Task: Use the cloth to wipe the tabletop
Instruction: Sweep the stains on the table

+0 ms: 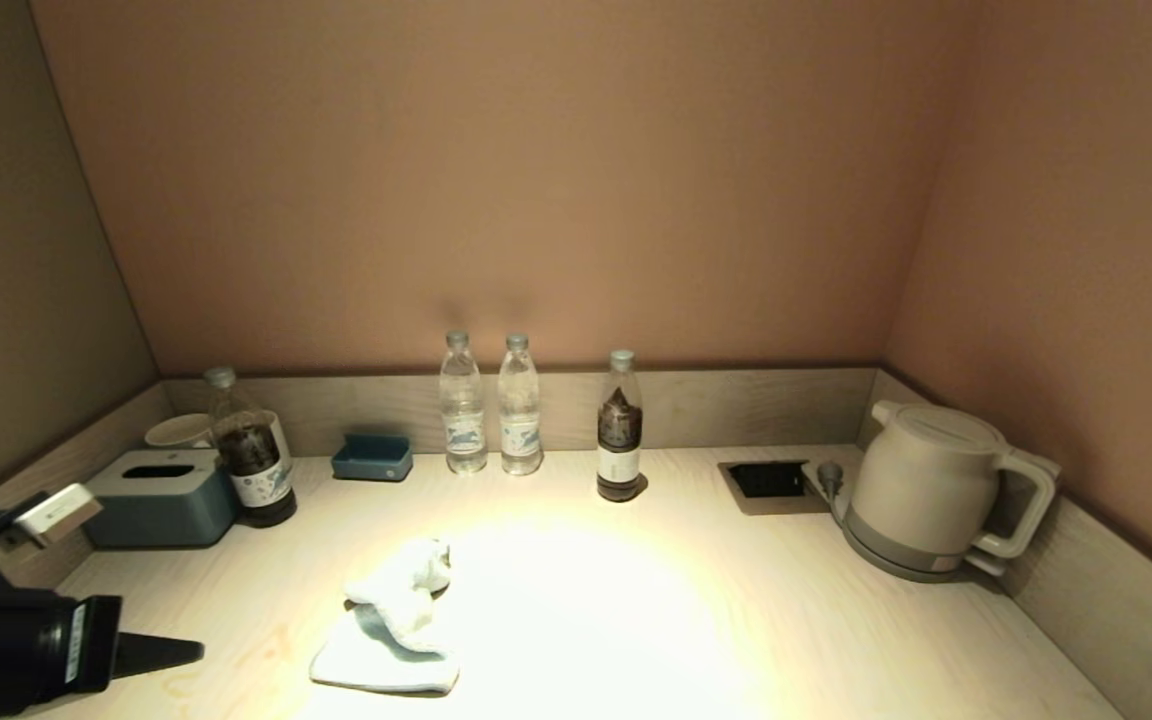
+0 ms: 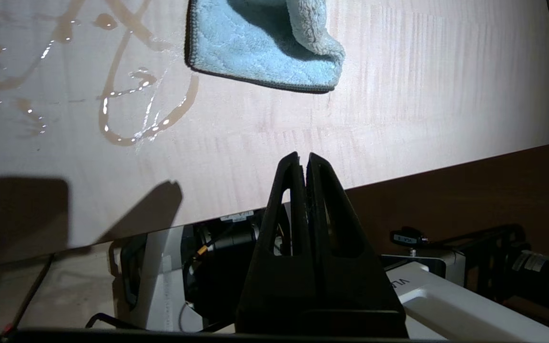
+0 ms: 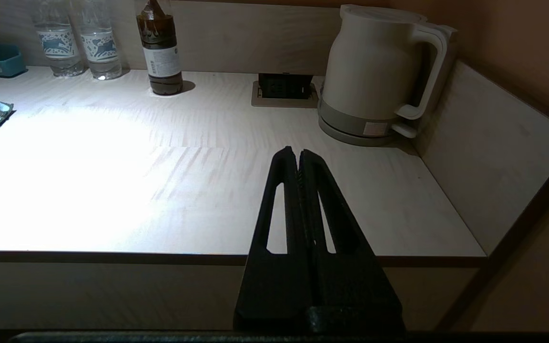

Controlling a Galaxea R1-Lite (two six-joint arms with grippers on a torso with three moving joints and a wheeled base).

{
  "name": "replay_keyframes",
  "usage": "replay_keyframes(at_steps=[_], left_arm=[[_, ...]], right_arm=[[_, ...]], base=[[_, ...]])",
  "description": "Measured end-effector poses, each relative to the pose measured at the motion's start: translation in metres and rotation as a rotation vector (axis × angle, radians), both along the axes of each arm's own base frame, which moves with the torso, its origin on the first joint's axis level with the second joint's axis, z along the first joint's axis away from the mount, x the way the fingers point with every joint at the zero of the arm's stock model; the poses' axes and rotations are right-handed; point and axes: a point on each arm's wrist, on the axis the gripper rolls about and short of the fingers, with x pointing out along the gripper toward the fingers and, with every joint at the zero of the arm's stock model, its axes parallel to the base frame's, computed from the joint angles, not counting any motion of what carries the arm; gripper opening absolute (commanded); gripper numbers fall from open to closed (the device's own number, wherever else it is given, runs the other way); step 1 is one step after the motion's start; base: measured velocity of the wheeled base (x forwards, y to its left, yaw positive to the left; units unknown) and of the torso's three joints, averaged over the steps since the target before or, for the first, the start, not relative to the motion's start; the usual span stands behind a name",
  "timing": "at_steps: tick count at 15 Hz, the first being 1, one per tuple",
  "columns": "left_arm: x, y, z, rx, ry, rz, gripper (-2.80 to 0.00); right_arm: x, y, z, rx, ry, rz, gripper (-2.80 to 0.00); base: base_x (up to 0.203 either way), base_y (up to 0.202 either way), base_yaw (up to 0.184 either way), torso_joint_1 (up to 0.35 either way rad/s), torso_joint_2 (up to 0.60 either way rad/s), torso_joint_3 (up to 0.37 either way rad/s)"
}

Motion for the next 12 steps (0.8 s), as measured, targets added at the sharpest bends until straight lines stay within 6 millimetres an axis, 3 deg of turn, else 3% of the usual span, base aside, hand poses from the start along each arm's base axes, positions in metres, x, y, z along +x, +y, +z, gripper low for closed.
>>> replay_keyframes(at_steps=[2,8,12], left_arm=[[0.027,-0.012,-0.007,-0.033,0.074,-0.015,-2.80],[0.077,-0.037,-0.019,-0.056,0.155,-0.023,-2.80],[0.099,-0.044,-0.028,0.001,0.187,0.058,-2.80]], right_arm=[[0.000,0.000,0.000,0.000,0.000,0.000,-2.80],[0.000,0.000,0.000,0.000,0.001,0.000,-2.80],[0.000,0.000,0.000,0.000,0.001,0.000,-2.80]], base=[[0.000,0.000,0.000,0.000,0.00,0.000],[0.000,0.000,0.000,0.000,0.00,0.000],[0.000,0.000,0.000,0.000,0.00,0.000]])
